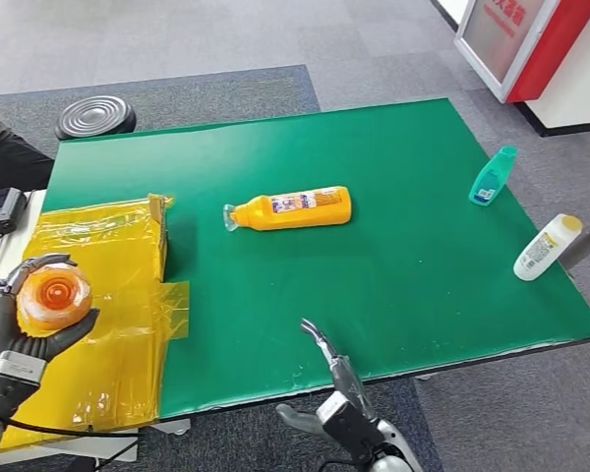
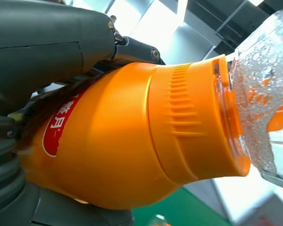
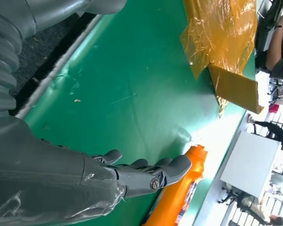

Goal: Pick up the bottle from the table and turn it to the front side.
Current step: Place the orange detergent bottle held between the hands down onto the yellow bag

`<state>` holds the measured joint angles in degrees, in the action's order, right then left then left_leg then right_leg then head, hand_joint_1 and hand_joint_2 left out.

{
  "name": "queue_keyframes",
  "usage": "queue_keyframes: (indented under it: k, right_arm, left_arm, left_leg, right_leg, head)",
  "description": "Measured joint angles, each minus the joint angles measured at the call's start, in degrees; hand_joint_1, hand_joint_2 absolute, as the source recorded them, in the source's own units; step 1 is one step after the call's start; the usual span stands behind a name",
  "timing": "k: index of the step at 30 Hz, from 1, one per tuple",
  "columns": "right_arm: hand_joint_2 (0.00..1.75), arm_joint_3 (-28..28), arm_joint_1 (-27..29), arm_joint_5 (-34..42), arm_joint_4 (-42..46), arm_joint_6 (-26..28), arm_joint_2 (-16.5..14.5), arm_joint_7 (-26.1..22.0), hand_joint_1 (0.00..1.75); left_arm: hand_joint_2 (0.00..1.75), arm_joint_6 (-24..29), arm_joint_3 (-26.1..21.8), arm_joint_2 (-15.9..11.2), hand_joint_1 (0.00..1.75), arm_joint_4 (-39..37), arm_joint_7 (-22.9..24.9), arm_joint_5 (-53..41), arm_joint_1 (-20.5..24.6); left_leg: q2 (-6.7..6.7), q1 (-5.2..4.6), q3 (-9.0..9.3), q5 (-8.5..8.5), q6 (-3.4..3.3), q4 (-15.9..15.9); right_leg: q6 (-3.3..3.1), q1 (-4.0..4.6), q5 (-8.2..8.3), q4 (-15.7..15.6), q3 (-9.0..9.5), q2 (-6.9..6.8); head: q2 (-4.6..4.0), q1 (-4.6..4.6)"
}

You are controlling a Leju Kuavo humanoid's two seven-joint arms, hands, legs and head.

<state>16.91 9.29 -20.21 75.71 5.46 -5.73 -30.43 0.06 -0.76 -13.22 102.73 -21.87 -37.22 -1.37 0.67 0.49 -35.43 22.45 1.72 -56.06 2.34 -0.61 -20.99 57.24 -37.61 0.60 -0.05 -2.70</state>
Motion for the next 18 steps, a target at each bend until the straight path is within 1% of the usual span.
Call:
queue_keyframes:
  k: [3, 5, 8, 9, 10, 12, 18]
  right_arm:
    - [1.75, -1.7, 0.9, 0.4, 1.1, -1.5, 0.0, -0.8, 0.00]
    - [1.75, -2.4, 1.2, 0.6, 1.6, -2.3, -0.1, -1.0, 0.00]
    - [1.75, -3.3, 1.4, 0.5, 2.5, -3.3, -0.4, -1.0, 0.00]
    - [1.75, -3.5, 1.4, 0.5, 2.7, -3.6, -0.6, -1.0, 0.00]
    - [1.75, -3.6, 1.4, 0.5, 2.9, -3.8, -0.7, -0.9, 0.00]
    - [1.75, -3.8, 1.4, 0.5, 3.3, -4.0, -0.8, -0.8, 0.00]
    - [1.75, -4.1, 1.4, 0.5, 3.6, -4.1, -1.0, -0.6, 0.00]
  left_arm:
    - [1.75, -0.2, 0.2, -2.6, 1.75, 0.3, 3.8, -8.6, 1.0]
    - [1.75, 0.2, 1.1, -3.7, 1.75, 0.1, 7.1, -15.7, 2.2]
    - [1.75, 1.3, 4.6, -4.9, 1.75, -1.9, 14.2, -29.7, 5.4]
    - [1.75, 1.4, 6.0, -5.1, 1.75, -2.8, 16.2, -33.1, 6.3]
    - [1.75, 1.4, 7.1, -5.3, 1.75, -3.5, 17.4, -35.2, 7.0]
    - [1.75, 1.3, 8.9, -5.5, 1.75, -4.5, 18.5, -36.8, 8.1]
    - [1.75, 1.3, 11.1, -6.1, 1.75, -6.3, 18.9, -37.4, 9.5]
  left_leg:
    - [-0.01, 0.00, 0.00, -0.03, 0.04, 0.0]
    - [-0.02, 0.00, 0.00, -0.07, 0.05, 0.0]
    - [0.00, 0.00, -0.04, -0.14, -0.01, 0.0]
    - [0.00, 0.00, -0.04, -0.15, 0.01, 0.0]
    - [-0.01, 0.00, -0.03, -0.14, 0.03, 0.0]
    - [-0.03, 0.00, -0.03, -0.14, 0.06, 0.0]
    - [-0.04, 0.00, -0.03, -0.13, 0.06, 0.0]
  right_leg:
    - [-0.04, 0.01, 0.04, 0.0, -0.04, 0.01]
    - [-0.07, 0.01, 0.07, 0.0, -0.07, 0.01]
    - [-0.05, 0.02, 0.11, 0.0, -0.03, -0.02]
    - [-0.07, 0.02, 0.14, 0.0, -0.04, -0.01]
    - [-0.09, 0.01, 0.17, 0.0, -0.05, 0.01]
    - [-0.13, 0.01, 0.20, 0.0, -0.09, 0.03]
    - [-0.12, 0.01, 0.19, 0.0, -0.10, 0.03]
  head:
    - [0.01, -0.01]
    - [0.01, 0.01]
    - [0.01, -0.01]
    - [0.01, -0.01]
    - [0.00, 0.00]
    - [-0.01, -0.01]
    - [0.01, -0.01]
